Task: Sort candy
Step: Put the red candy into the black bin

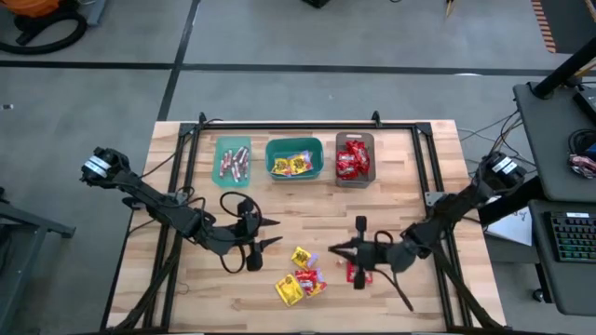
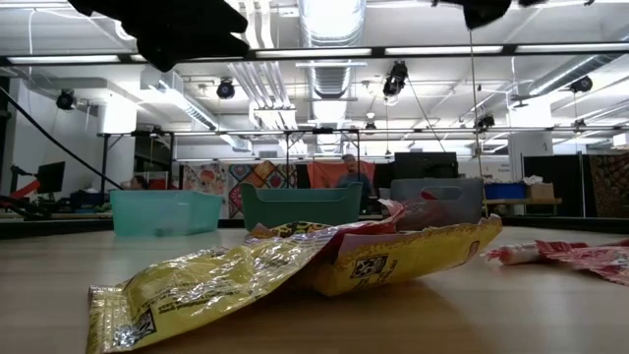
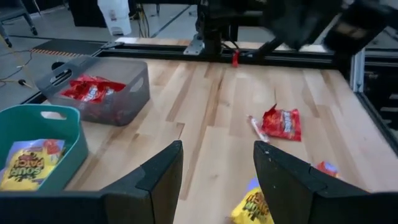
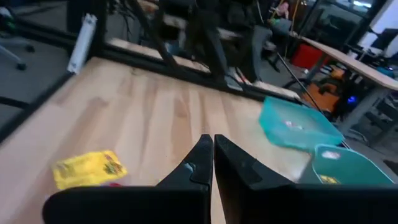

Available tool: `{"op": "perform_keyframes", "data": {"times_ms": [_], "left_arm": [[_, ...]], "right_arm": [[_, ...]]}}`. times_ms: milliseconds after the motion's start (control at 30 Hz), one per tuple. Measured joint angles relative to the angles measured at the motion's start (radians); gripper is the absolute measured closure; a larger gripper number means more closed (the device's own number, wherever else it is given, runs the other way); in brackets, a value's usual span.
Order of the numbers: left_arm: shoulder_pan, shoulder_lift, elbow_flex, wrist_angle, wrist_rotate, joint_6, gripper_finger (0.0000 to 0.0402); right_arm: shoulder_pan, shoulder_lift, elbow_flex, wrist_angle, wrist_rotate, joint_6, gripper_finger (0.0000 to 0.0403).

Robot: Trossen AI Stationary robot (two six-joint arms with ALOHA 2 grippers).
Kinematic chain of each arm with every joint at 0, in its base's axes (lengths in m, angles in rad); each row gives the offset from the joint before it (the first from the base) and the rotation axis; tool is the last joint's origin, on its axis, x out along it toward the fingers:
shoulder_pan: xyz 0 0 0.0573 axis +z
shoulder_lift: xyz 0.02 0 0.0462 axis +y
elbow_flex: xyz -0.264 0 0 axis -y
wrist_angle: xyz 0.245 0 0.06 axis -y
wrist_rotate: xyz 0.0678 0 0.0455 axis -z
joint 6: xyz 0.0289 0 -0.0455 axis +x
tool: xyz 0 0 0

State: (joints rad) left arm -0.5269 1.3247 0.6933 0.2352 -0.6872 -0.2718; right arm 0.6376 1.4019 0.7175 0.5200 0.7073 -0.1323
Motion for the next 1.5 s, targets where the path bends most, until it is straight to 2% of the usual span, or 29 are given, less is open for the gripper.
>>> {"op": "perform_keyframes", "data": {"times_ms": [67,133,300,367,433,500,600,733,933,1033,1233,1367,1500], "left_arm": [[-0.003,0.000,0.000,0.001,0.020,-0.013,0.0221],[-0.010,0.000,0.000,-0.001,0.056,-0.039,0.0221],[-0.035,0.022,0.000,-0.010,0.098,-0.062,0.0221],[-0.038,0.035,0.000,-0.001,0.099,-0.062,0.0221],[-0.040,0.051,0.000,-0.001,0.098,-0.063,0.0221],[-0.040,0.069,0.000,0.004,0.098,-0.063,0.0221],[-0.040,0.095,0.000,0.020,0.098,-0.068,0.0221],[-0.041,0.134,0.000,0.063,0.098,-0.079,0.0221],[-0.042,0.193,0.000,0.155,0.097,-0.086,0.0221],[-0.042,0.200,0.000,0.167,0.095,-0.093,0.0221],[-0.042,0.200,0.000,0.172,0.095,-0.094,0.0221],[-0.042,0.199,0.000,0.172,0.095,-0.089,0.0221],[-0.042,0.199,0.000,0.186,0.095,-0.078,0.0221]], "right_arm": [[-0.022,-0.011,-0.020,0.001,-0.004,0.006,0.0394],[-0.040,-0.034,-0.027,-0.038,-0.003,0.090,0.0394],[-0.053,-0.078,0.000,-0.350,-0.040,0.555,0.0394],[-0.052,-0.084,0.024,-0.485,-0.118,0.770,0.0394],[-0.052,-0.074,0.054,-0.612,-0.241,0.954,0.0394],[-0.051,-0.057,0.080,-0.713,-0.366,1.044,0.0394],[-0.032,-0.027,0.112,-0.821,-0.500,1.021,0.0394],[0.007,-0.001,0.115,-0.898,-0.504,0.889,0.0394],[0.013,-0.006,0.114,-0.927,-0.506,0.919,0.0383],[0.015,-0.008,0.116,-0.941,-0.531,0.951,0.0357],[0.040,0.026,0.116,-0.969,-0.531,1.014,0.0276],[0.041,0.078,0.117,-0.985,-0.525,1.077,0.0226],[0.041,0.151,0.117,-0.977,-0.535,1.106,0.0196]]}}
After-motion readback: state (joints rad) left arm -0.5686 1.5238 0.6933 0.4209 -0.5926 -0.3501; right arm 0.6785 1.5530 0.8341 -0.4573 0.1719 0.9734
